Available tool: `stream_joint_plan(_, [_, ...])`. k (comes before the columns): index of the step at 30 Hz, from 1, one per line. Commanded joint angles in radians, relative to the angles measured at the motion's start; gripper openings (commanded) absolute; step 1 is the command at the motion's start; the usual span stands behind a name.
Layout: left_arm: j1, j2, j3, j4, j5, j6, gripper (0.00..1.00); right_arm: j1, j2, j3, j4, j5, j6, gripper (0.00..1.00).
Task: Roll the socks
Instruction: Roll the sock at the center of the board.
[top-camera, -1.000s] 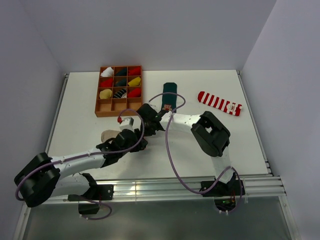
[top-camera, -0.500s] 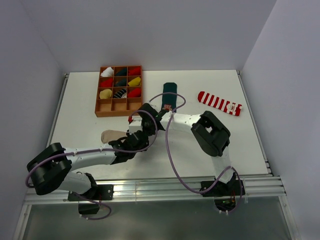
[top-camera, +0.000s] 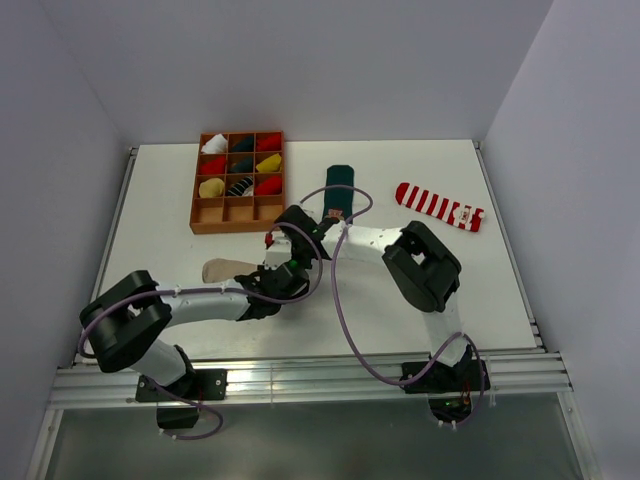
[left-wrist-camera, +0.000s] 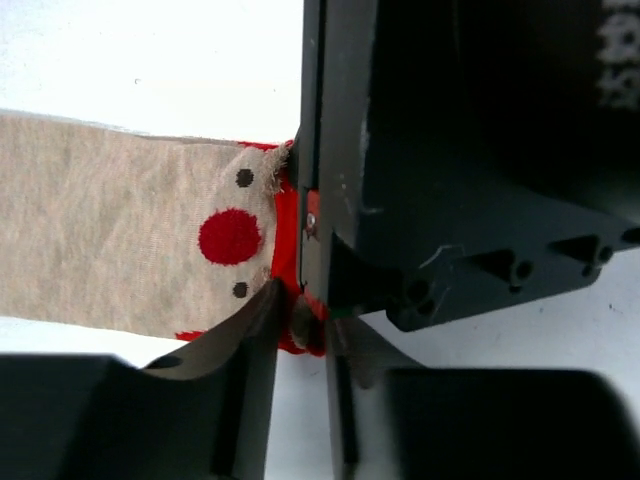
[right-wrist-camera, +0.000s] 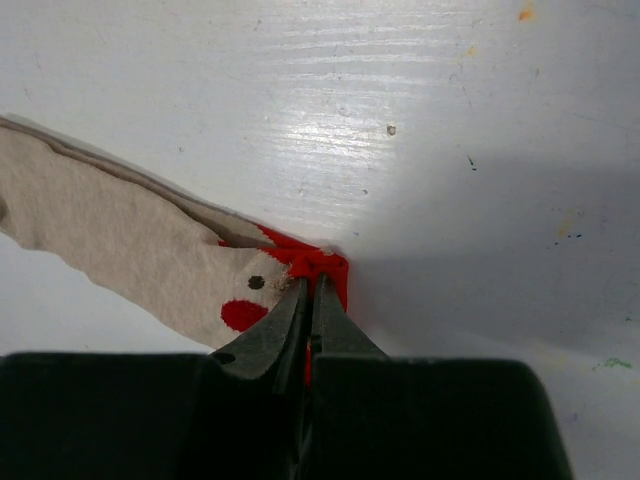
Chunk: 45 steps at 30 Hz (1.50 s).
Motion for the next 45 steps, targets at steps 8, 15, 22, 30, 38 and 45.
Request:
stream_joint_plan(8, [0.066,-0.026,-0.011,-0.003,0.083,0.013,0.04,-0.014,0.037,-0.051,-0.020,0.025,-0.007,0.00])
stream_joint_plan(15, [0.219,-0.092,-0.099,0.081,0.315,0.024,0.00,-0.035,-0.032,-0.155,0.160,-0.056,0.005,0.03])
stream_joint_plan(22, [0.327,-0.107,-0.154,0.173,0.516,0.008,0.00,-0.067,-0.154,-0.374,0.464,-0.124,0.044,0.21])
stream_joint_plan(30, [0.440,-0.086,-0.225,0.294,0.697,-0.022,0.00,-0.098,-0.246,-0.559,0.759,-0.173,0.099,0.38])
stream_joint_plan(38, [0.511,-0.086,-0.283,0.376,0.832,-0.094,0.00,-0.106,-0.268,-0.646,0.867,-0.177,0.102,0.37])
stream_joint_plan(45, [0.557,-0.083,-0.321,0.431,0.893,-0.123,0.00,-0.104,-0.217,-0.611,0.879,-0.168,0.091,0.36])
